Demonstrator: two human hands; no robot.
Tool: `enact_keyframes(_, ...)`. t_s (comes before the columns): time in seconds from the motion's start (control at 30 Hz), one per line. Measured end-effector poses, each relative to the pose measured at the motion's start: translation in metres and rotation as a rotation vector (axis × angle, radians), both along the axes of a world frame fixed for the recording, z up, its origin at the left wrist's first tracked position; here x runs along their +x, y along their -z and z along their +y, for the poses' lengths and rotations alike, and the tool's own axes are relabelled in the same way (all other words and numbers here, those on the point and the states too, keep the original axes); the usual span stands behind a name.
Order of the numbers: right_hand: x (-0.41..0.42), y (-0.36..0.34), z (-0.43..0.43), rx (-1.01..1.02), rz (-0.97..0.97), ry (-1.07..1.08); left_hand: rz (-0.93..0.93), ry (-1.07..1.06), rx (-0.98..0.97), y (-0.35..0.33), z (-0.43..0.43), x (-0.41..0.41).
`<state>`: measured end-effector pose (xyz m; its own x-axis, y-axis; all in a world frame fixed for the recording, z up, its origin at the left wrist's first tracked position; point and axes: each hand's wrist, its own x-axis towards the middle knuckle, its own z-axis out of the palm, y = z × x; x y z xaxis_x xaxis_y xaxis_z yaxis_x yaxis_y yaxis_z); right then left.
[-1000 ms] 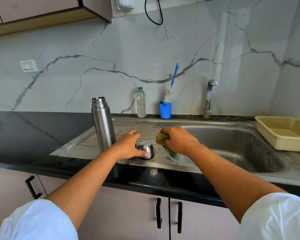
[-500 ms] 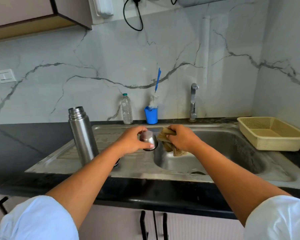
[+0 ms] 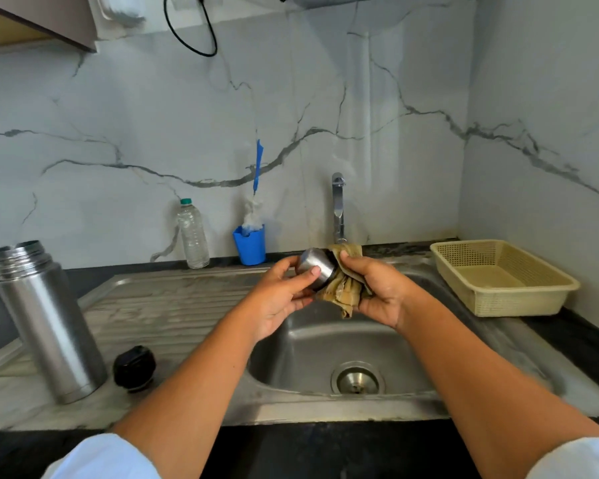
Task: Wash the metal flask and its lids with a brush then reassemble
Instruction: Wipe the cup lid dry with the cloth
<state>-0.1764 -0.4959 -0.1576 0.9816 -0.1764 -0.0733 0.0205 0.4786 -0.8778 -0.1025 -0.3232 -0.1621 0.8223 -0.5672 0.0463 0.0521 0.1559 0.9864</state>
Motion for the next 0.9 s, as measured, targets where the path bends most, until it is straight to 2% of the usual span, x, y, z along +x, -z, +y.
enact_keyframes(0.23, 0.005, 0.013, -0.018, -0.046, -0.014, 0.079, 0.130, 0.093, -0.121, 0.005, -0.009, 0.002)
enact_keyframes(0.47, 0.006, 0.018, -0.018, -0.100, 0.008, 0.041, 0.182, 0.066, -0.093, 0.015, -0.012, 0.001)
enact_keyframes(0.6, 0.008, 0.021, -0.015, -0.272, 0.027, 0.064, 0.147, 0.061, -0.101, 0.018, -0.015, -0.003)
enact_keyframes(0.73, 0.018, 0.026, -0.015, -0.371, 0.082, 0.217, 0.070, -0.007, -0.069, 0.022, -0.019, 0.000)
enact_keyframes(0.9, 0.018, 0.024, -0.012, -0.553, -0.025, 0.351, 0.040, -0.123, -0.050, 0.026, -0.018, 0.011)
